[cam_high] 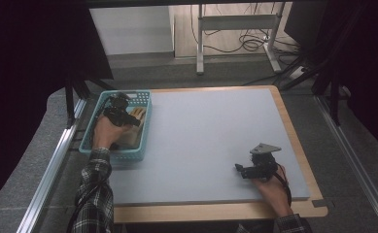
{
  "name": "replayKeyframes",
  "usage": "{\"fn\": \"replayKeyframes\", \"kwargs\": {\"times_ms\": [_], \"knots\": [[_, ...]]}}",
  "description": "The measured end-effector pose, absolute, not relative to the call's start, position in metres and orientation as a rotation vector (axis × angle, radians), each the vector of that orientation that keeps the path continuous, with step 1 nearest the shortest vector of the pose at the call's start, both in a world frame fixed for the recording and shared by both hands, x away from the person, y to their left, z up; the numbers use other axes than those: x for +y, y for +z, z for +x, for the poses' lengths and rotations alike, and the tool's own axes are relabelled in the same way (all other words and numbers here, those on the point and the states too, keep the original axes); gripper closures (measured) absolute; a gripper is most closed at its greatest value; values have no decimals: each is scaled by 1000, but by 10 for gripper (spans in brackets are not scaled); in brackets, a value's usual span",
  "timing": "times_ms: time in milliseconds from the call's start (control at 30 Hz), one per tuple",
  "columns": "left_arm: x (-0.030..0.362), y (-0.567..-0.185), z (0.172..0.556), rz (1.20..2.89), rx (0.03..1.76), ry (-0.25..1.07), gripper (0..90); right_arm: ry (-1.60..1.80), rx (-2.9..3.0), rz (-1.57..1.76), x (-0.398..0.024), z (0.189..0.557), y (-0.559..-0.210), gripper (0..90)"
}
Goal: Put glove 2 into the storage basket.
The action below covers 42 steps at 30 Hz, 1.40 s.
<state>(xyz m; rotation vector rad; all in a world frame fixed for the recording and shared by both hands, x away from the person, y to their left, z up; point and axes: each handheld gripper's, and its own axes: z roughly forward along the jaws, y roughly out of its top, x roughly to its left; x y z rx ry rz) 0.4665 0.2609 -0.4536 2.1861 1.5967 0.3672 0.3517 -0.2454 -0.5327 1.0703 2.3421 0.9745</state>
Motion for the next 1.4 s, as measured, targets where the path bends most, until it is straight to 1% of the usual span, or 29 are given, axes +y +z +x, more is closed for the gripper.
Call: {"fn": "replayKeyframes", "kwargs": {"times_ms": [33,67,133,167,200,300,367,500,633,700,733,767,800,833,867,967,1000,1100,1267,1400], "knots": [[263,-449,464,2156,1599,394,131,975,2342,1070,-245,352,-533,134],[269,-444,460,2115,1610,423,182,974,2342,1070,-245,352,-533,134],[275,-446,459,2094,1639,443,386,974,2342,1070,-245,352,-533,134],[278,-449,459,2102,1665,453,457,975,2342,1071,-245,352,-533,134],[280,-453,459,2109,1681,455,567,975,2342,1071,-245,352,-533,134],[286,-473,462,2139,1742,420,744,975,2342,1072,-245,352,-533,134],[285,-485,465,2148,1739,344,791,975,2342,1071,-245,352,-533,134],[277,-492,468,2152,1715,280,850,975,2342,1072,-245,352,-533,134],[266,-492,470,2182,1694,284,877,975,2342,1072,-245,352,-533,134],[268,-491,469,2175,1695,287,872,975,2342,1072,-245,352,-533,134],[271,-490,469,2168,1700,297,850,975,2342,1072,-245,352,-533,134],[273,-489,468,2152,1712,318,810,975,2342,1072,-245,352,-533,134],[276,-488,467,2142,1713,338,749,975,2342,1072,-245,352,-533,134],[280,-486,466,2118,1716,352,716,975,2342,1071,-245,352,-533,134],[282,-485,465,2102,1718,363,655,975,2342,1072,-245,352,-533,134],[290,-480,461,2063,1720,383,560,974,2342,1070,-245,352,-533,134],[291,-478,460,2062,1719,390,512,975,2342,1071,-245,352,-533,134],[295,-474,457,2052,1715,413,446,974,2342,1070,-245,352,-533,134],[303,-469,452,2013,1691,426,309,974,2342,1070,-245,352,-533,134],[308,-468,448,1986,1676,429,224,974,2342,1070,-245,352,-533,134]]}}
